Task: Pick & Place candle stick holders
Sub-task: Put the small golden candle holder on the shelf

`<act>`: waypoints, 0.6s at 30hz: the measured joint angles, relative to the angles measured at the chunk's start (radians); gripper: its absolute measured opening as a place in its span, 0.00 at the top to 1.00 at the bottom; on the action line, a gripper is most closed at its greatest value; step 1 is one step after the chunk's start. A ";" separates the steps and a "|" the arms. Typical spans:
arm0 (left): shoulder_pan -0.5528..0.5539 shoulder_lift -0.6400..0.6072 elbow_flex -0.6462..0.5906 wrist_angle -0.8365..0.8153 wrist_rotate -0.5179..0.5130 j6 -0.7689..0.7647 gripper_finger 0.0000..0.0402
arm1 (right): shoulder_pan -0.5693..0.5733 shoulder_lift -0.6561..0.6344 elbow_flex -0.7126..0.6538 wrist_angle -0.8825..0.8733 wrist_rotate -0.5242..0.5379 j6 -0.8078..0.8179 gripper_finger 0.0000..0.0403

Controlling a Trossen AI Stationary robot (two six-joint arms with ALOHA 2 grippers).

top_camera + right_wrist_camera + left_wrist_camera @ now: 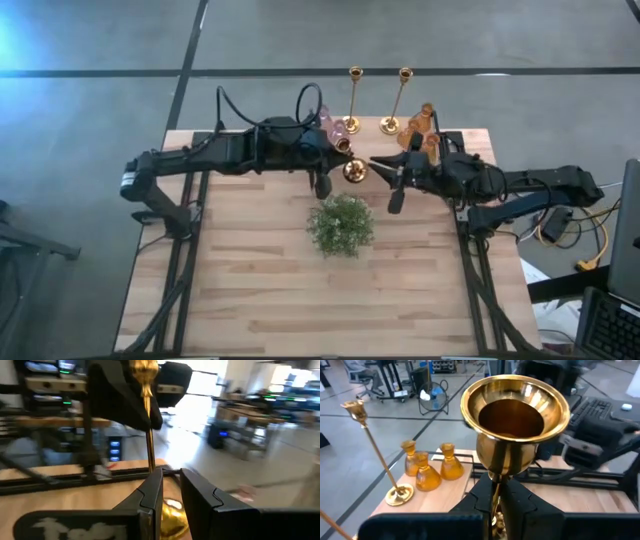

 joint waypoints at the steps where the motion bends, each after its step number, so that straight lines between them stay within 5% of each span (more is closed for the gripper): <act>1: 0.004 0.002 0.004 0.002 0.000 0.000 0.95 | 0.021 0.005 0.000 0.002 0.064 0.000 0.85; 5: 0.016 0.013 0.008 -0.001 -0.005 -0.002 0.95 | 0.099 0.045 0.000 0.005 0.299 -0.013 0.85; 18: 0.030 0.011 0.001 0.009 0.001 -0.025 0.95 | 0.224 0.200 0.011 0.182 0.579 -0.113 0.85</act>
